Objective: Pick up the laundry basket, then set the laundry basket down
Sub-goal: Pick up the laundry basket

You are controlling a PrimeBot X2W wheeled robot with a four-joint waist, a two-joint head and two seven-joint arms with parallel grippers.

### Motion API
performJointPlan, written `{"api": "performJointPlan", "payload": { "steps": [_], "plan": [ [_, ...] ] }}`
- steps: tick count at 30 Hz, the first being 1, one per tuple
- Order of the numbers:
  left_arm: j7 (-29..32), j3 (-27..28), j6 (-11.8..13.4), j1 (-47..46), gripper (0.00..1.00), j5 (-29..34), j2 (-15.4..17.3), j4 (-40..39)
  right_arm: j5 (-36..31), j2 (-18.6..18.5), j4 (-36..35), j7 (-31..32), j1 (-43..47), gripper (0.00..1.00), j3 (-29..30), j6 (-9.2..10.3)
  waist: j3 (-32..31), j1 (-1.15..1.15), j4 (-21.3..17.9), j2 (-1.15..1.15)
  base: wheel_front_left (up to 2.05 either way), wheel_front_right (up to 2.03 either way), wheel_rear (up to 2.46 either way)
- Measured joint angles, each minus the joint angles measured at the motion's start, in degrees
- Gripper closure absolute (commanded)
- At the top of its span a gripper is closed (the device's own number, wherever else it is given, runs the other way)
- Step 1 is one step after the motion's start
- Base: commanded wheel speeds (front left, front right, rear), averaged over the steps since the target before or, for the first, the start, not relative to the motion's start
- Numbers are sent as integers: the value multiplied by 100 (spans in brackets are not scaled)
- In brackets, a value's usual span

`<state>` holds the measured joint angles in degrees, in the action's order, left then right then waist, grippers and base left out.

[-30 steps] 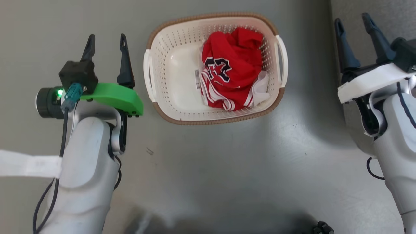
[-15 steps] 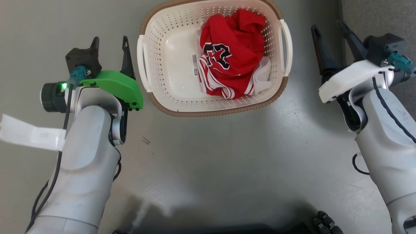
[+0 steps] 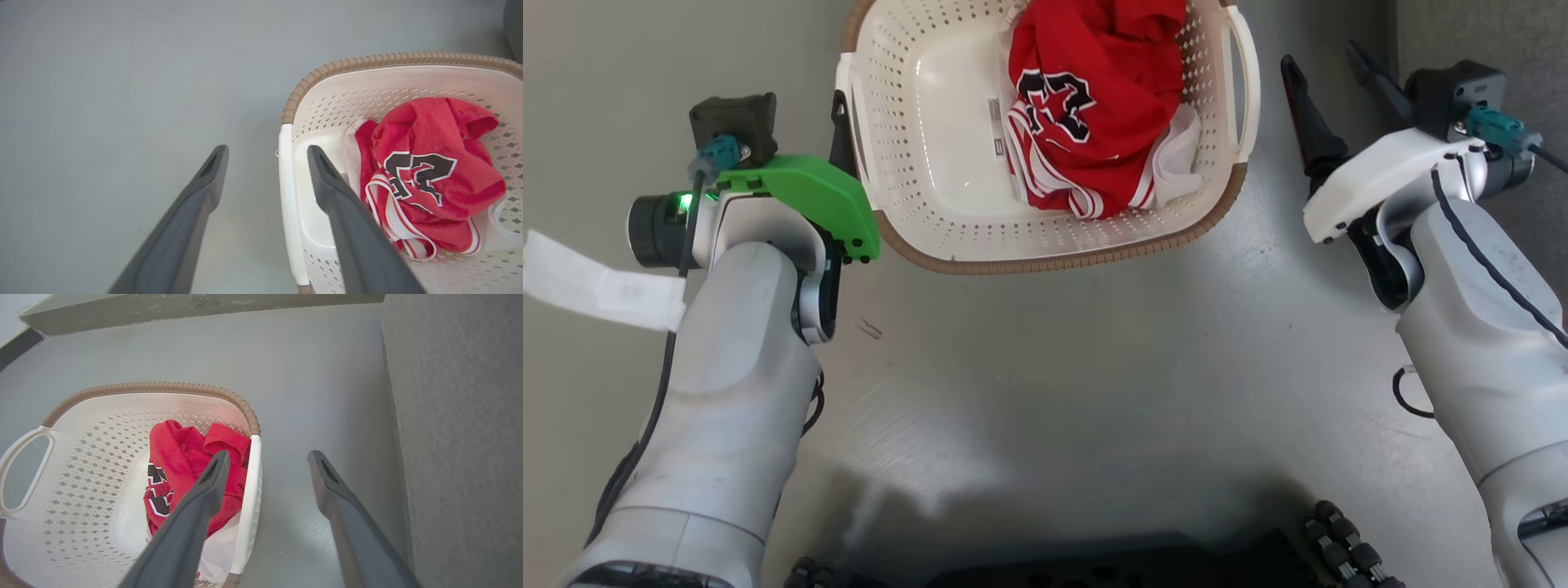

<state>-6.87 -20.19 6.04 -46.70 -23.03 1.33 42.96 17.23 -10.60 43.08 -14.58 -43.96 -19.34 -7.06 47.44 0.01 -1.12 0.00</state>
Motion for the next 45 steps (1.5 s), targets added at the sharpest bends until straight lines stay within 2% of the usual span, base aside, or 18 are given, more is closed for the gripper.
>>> {"api": "performJointPlan", "payload": {
  "steps": [16,32,33,34,45],
  "plan": [
    [162,-133,-155,-522,0,-203,-3,692,260,328,563,0,-499,0,-400,-1,461,0,-118,0,0,0,0],
    [183,-305,-301,-983,0,-393,-7,1180,647,341,902,0,-900,0,-765,-1,787,-1,-159,0,0,0,0],
    [177,-323,-304,-992,58,-394,-7,1216,691,344,931,0,-902,51,-778,-1,794,-1,-161,0,0,0,0],
    [178,-338,-325,-994,100,-405,-7,1249,737,348,967,0,-902,100,-800,-1,797,-1,-162,0,0,0,0],
    [119,-420,-407,-1087,100,-565,-66,1511,1018,413,1140,0,-984,100,-962,-43,758,-1,-185,0,0,0,0]
  ]
}}
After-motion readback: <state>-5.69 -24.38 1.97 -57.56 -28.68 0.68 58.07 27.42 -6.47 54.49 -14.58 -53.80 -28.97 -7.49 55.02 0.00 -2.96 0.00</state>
